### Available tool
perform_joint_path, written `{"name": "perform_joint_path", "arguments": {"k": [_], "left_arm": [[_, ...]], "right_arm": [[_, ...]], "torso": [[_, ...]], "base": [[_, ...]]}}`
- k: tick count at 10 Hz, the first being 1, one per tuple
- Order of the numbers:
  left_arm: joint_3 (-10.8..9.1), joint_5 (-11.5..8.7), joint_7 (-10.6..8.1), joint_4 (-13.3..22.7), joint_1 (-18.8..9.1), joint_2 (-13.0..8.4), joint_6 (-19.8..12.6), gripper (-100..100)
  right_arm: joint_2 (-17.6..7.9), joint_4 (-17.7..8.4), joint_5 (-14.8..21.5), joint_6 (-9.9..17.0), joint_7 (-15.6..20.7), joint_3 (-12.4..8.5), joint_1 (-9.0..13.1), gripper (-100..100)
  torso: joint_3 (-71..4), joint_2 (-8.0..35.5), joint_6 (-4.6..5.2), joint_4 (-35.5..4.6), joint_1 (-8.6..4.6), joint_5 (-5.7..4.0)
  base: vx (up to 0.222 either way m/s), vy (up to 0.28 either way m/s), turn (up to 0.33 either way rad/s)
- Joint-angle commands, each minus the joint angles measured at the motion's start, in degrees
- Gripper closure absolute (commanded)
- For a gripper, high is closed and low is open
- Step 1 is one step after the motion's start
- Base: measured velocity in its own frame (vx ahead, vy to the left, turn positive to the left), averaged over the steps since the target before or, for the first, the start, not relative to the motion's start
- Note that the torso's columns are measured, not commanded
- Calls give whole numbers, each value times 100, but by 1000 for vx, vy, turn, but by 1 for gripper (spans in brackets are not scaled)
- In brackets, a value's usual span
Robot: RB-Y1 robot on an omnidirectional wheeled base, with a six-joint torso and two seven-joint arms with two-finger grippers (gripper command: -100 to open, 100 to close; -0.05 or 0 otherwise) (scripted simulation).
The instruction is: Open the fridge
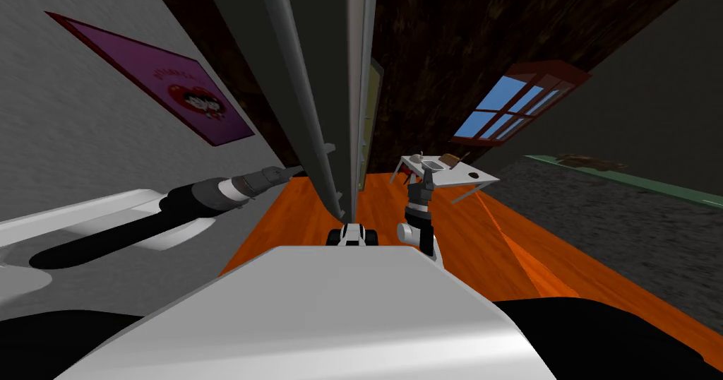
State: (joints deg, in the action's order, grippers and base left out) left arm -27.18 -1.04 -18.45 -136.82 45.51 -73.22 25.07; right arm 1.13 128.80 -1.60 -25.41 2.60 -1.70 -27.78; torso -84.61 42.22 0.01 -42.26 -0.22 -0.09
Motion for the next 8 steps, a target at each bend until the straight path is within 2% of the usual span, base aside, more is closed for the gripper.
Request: {"name": "perform_joint_path", "arguments": {"k": [1, 2, 3, 4, 5, 6, 7, 8], "left_arm": [[188, -159, 52, 402, -245, -259, 428, 100], [188, -159, 52, 450, -245, -259, 522, 100], [322, -264, 87, 679, -415, -433, 721, 100], [322, -264, 87, 724, -415, -433, 808, 100], [456, -369, 122, 948, -585, -607, 1009, 100], [456, -369, 122, 997, -585, -607, 1095, 100], [589, -474, 157, 1231, -755, -781, 1297, 100], [589, -474, 157, 1271, -755, -781, 1382, 100]], "right_arm": [[0, 0, 0, 0, 0, 0, -1, 0], [0, 0, 0, 0, 0, 0, 0, 0], [0, 0, 0, 0, 0, 0, -1, 0], [-1, 0, 0, 0, 0, -1, -1, 0], [0, 0, 0, 0, 0, 0, -1, 0], [0, 0, 0, 0, 0, 0, 0, 0], [0, 0, 0, 0, 0, 0, -1, 0], [0, 0, 0, 0, 0, 0, 0, 0]], "torso": [[-2, -5, -2, 1, 7, 4], [2, 3, 0, -1, 34, 11], [4, 3, -3, -2, 31, 13], [4, 5, -1, -2, 33, 12], [5, 6, -2, -3, 14, 8], [8, 13, 0, -4, 6, 3], [5, 5, -3, -3, 12, 5], [3, 5, -1, -2, 32, 11]], "base": [[-106, 157, -44], [-93, 148, -36], [-92, 164, -44], [-91, 126, -29], [-118, 99, -43], [-94, 102, -27], [-97, 142, -36], [-81, 117, -36]]}}
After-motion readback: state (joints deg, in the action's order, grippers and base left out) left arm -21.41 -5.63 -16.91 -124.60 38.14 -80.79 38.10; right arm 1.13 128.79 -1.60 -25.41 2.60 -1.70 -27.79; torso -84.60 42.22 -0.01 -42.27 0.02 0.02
